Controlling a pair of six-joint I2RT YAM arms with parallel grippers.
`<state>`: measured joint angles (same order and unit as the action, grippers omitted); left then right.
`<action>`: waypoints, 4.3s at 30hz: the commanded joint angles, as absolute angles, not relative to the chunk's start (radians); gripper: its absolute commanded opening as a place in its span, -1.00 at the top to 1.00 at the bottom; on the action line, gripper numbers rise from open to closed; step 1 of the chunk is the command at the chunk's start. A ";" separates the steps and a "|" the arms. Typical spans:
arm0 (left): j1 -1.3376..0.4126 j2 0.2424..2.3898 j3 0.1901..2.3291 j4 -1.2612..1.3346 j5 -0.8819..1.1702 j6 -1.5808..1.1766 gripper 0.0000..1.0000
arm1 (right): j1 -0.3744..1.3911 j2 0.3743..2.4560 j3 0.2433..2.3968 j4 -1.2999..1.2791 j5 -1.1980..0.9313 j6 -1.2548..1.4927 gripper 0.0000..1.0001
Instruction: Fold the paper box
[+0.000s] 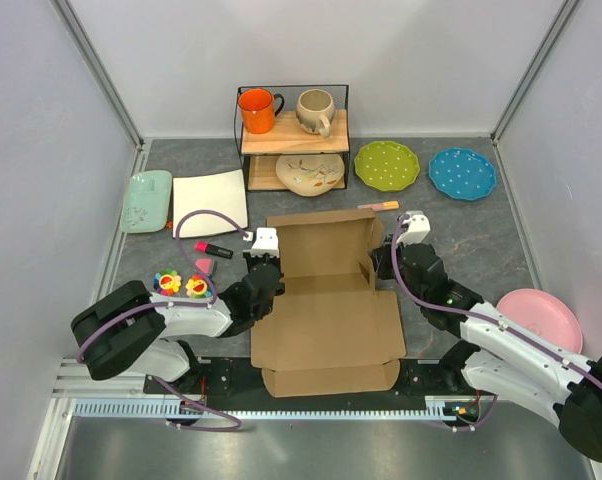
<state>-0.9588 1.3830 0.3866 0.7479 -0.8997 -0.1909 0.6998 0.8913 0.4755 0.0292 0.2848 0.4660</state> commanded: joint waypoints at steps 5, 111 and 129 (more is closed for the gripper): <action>-0.977 1.433 0.371 0.885 -0.861 -0.088 0.97 | 0.729 0.904 0.439 -0.109 0.189 0.495 -0.20; -0.979 1.278 0.413 0.620 -0.742 -0.213 0.42 | 0.713 1.074 0.528 -0.008 0.598 0.404 1.00; -0.977 1.420 0.393 0.738 -0.725 -0.184 0.96 | 0.713 1.091 0.563 -0.050 0.537 0.445 0.01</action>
<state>-0.9665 1.4071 0.3981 0.7094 -0.7235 -0.2104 0.7097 1.1488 0.5301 -0.0334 0.5613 0.4129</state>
